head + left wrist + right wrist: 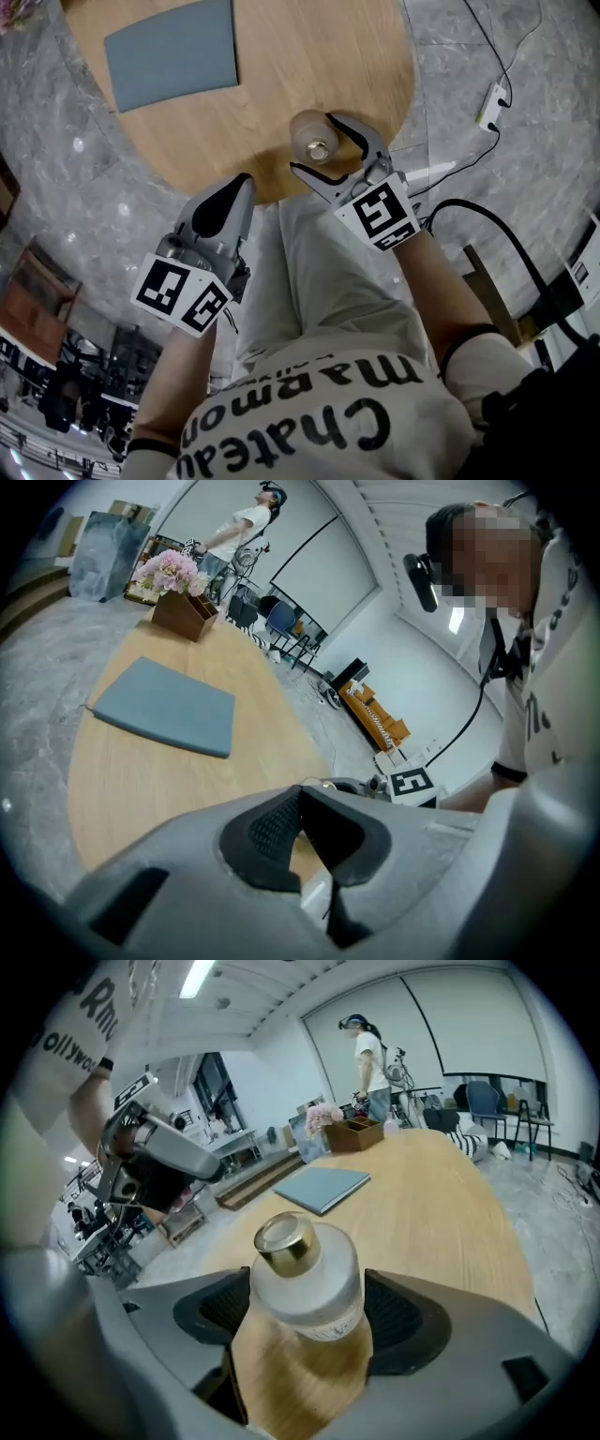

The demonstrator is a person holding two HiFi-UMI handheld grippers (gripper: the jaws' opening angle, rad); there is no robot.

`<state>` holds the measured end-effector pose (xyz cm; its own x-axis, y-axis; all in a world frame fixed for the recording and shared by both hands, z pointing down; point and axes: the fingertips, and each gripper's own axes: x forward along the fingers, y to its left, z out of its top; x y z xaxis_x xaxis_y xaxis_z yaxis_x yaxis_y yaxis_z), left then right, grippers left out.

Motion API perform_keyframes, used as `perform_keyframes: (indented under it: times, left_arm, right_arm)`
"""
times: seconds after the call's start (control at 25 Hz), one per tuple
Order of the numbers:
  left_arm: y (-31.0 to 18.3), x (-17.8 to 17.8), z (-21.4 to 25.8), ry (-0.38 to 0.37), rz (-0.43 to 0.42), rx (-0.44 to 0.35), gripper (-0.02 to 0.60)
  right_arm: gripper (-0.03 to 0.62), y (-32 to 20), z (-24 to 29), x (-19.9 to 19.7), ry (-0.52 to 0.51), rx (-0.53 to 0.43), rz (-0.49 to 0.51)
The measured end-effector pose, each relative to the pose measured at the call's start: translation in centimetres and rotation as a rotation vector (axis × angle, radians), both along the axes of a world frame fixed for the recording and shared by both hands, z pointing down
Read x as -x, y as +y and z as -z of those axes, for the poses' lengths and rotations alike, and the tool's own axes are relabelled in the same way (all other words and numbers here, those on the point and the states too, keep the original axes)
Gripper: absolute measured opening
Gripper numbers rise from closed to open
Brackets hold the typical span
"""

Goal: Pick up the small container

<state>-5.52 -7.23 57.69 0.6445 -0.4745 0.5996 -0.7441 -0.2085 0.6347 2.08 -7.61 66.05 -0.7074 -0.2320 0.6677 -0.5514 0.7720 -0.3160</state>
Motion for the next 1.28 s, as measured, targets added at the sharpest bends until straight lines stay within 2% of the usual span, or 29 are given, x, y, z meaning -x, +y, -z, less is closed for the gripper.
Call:
perform_keyframes:
  times: [0.44,0.92,1.28]
  left_arm:
    - [0.4,0.3,-0.3,0.006,-0.014,0.017,0.014]
    - [0.3,-0.6,0.7,0.028,0.018,0.002,0.014]
    - [0.2,-0.9,2.1,0.026,0.013,0.000,0.014]
  right_arm:
    - [0.337,-0.6,-0.9,1.5,0.019,-0.040,0.003]
    - [0.337,-0.7,-1.0,1.7,0.043,-0.054,0.041]
    - [0.336,-1.1,-1.0,1.7,0.127,-0.032,0.084]
